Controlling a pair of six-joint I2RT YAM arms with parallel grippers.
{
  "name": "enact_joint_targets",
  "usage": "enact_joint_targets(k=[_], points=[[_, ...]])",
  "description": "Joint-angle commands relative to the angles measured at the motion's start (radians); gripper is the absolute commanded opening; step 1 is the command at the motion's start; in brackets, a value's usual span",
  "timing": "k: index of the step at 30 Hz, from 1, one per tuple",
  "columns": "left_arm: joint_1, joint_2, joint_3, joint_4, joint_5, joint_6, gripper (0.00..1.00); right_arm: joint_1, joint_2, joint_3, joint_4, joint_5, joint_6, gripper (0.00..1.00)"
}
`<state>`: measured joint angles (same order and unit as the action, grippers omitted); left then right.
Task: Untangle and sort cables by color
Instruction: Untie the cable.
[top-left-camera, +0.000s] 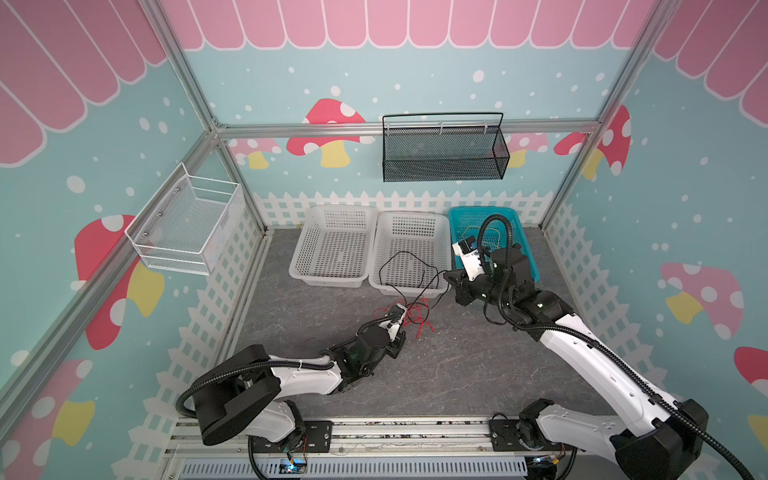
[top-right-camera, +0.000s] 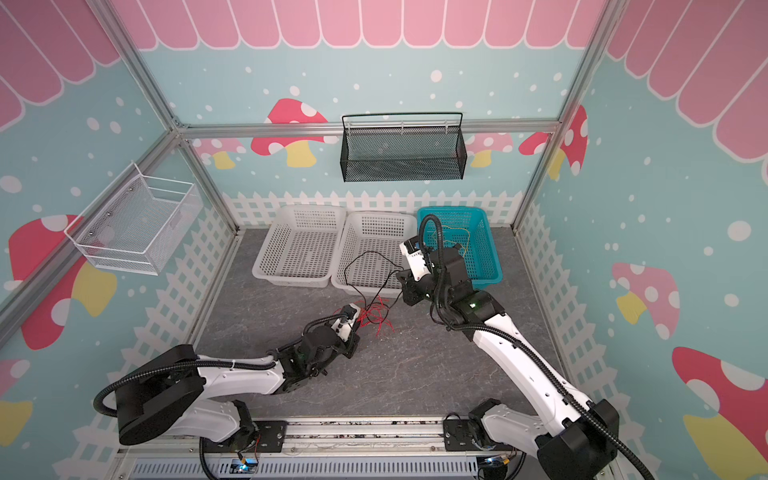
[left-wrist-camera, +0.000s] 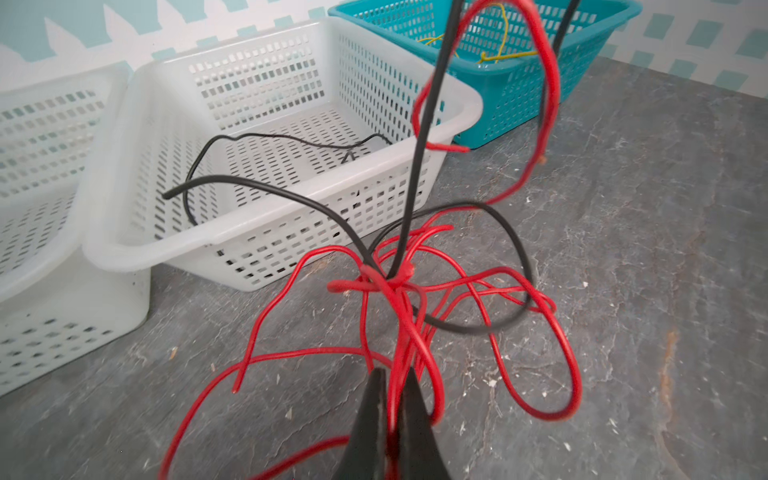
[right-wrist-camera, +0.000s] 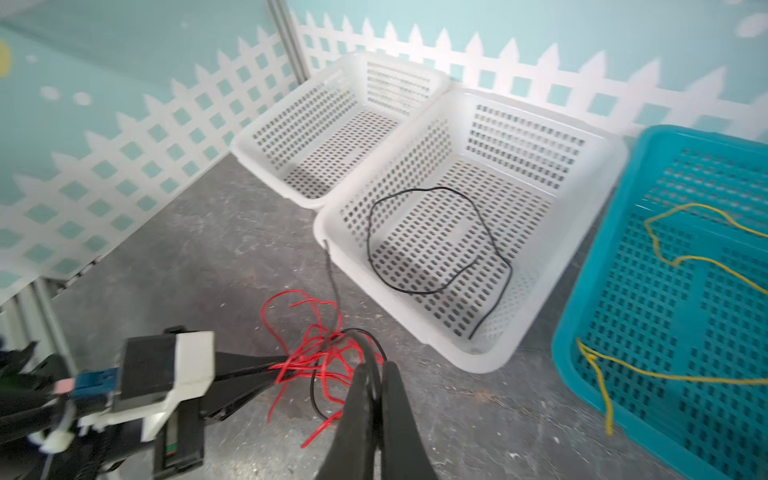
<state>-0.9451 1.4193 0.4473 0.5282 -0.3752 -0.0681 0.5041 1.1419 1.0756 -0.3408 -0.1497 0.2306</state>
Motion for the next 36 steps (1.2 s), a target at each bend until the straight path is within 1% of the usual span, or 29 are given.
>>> enact_joint_targets(k=[1,6,10,15,19,26,30,36], points=[[0.013,-0.022,-0.022,-0.206,-0.068,-0.116,0.00,-0.017,-0.031,0.051,0.019,0.197,0.039,0.00],[0.067,-0.058,-0.040,-0.299,-0.051,-0.225,0.00,-0.048,-0.044,0.085,-0.017,0.297,0.047,0.00],[0.127,-0.099,-0.072,-0.315,-0.016,-0.285,0.00,-0.073,-0.043,0.122,-0.060,0.356,0.034,0.00],[0.192,-0.153,-0.097,-0.333,0.014,-0.320,0.00,-0.105,-0.050,0.156,-0.089,0.409,0.026,0.00],[0.203,-0.175,-0.096,-0.354,0.017,-0.323,0.00,-0.114,-0.062,0.174,-0.095,0.415,0.024,0.00],[0.238,-0.146,-0.085,-0.379,0.018,-0.368,0.00,-0.159,-0.062,0.266,-0.143,0.479,0.009,0.00],[0.266,-0.113,-0.060,-0.417,0.022,-0.404,0.00,-0.172,-0.058,0.311,-0.149,0.474,-0.009,0.00],[0.304,-0.051,-0.015,-0.477,0.025,-0.450,0.00,-0.175,-0.059,0.348,-0.165,0.506,-0.035,0.00]])
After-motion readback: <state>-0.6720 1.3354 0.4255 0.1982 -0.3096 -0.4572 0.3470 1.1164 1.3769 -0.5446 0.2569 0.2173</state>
